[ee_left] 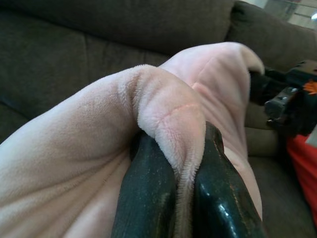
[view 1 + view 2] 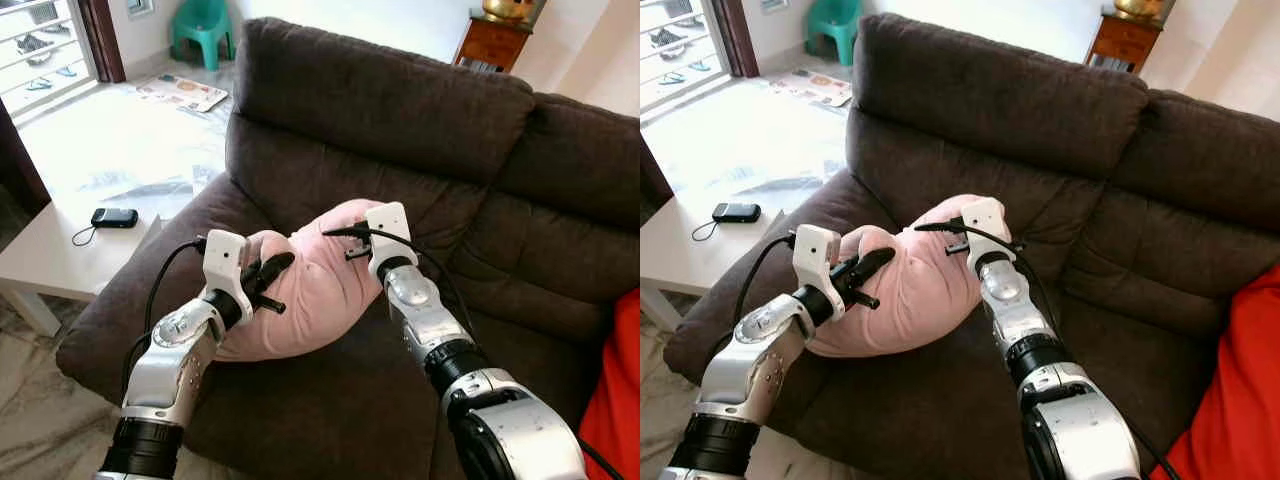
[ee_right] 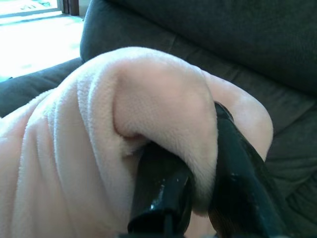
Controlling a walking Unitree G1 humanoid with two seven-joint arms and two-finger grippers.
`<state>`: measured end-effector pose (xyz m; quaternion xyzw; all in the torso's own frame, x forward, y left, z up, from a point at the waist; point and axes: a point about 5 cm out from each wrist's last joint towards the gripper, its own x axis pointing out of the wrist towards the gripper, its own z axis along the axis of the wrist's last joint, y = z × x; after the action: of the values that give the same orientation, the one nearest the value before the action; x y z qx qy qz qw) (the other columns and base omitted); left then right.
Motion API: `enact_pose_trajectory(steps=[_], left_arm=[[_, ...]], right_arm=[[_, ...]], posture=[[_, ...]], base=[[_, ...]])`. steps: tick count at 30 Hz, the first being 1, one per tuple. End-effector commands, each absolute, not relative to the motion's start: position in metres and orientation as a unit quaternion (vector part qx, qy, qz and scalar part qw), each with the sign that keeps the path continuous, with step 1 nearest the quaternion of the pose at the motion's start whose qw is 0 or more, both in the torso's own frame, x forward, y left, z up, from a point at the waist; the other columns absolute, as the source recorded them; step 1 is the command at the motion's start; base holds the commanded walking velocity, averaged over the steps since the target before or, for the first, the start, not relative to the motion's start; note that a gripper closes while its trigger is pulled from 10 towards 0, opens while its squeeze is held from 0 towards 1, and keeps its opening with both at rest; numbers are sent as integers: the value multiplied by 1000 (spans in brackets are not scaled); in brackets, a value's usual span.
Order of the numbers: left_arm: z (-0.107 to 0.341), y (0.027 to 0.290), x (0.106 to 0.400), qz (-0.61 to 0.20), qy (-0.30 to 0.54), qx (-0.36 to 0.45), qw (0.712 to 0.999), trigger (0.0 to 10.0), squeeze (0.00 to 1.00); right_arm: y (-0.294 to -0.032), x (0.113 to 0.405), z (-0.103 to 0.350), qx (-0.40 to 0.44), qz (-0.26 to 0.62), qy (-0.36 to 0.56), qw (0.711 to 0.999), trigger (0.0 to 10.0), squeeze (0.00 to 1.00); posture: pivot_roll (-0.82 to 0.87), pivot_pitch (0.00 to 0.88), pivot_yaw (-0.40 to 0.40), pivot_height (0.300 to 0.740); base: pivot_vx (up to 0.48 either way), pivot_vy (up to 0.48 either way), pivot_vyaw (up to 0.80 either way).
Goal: Move the pillow to the sofa from floor
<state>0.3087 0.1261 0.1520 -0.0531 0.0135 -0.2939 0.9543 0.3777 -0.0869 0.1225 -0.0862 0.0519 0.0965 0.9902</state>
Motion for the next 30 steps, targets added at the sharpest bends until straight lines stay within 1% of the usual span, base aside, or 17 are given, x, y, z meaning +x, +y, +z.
enact_pose_trajectory(steps=[1,4,7,12,14,20,24,30], left_arm=[[179,91,303,-390,-28,-55,919,10000,0],[177,88,299,-403,-17,-56,913,10000,0],[164,87,295,-411,14,-44,910,10000,0],[147,85,290,-416,48,-44,907,10000,0],[138,88,290,-406,65,-40,911,10000,0],[122,92,284,-403,96,-26,910,10000,0],[121,96,285,-398,100,-16,912,10000,0],[125,110,285,-394,102,-4,914,10000,0]], right_arm=[[-56,381,147,-77,158,2,984,10000,0],[-50,379,142,-101,177,12,979,10000,0],[-47,376,138,-123,185,12,975,10000,0],[-45,376,139,-119,190,7,974,10000,0],[-45,376,139,-117,191,4,975,10000,0],[-41,374,140,-108,198,-3,974,10000,0],[-38,372,137,-106,202,-1,974,10000,0],[-36,371,136,-106,208,-1,972,10000,0]], posture=[[174,0,-177,740],[180,0,-179,740],[180,0,-181,740],[180,0,-181,740],[182,0,-181,740],[178,0,-181,740],[178,0,-182,740],[183,0,-186,740]], base=[[0,0,0],[0,0,0],[0,0,0],[0,0,0],[0,0,0],[0,0,0],[0,0,0],[0,0,0]])
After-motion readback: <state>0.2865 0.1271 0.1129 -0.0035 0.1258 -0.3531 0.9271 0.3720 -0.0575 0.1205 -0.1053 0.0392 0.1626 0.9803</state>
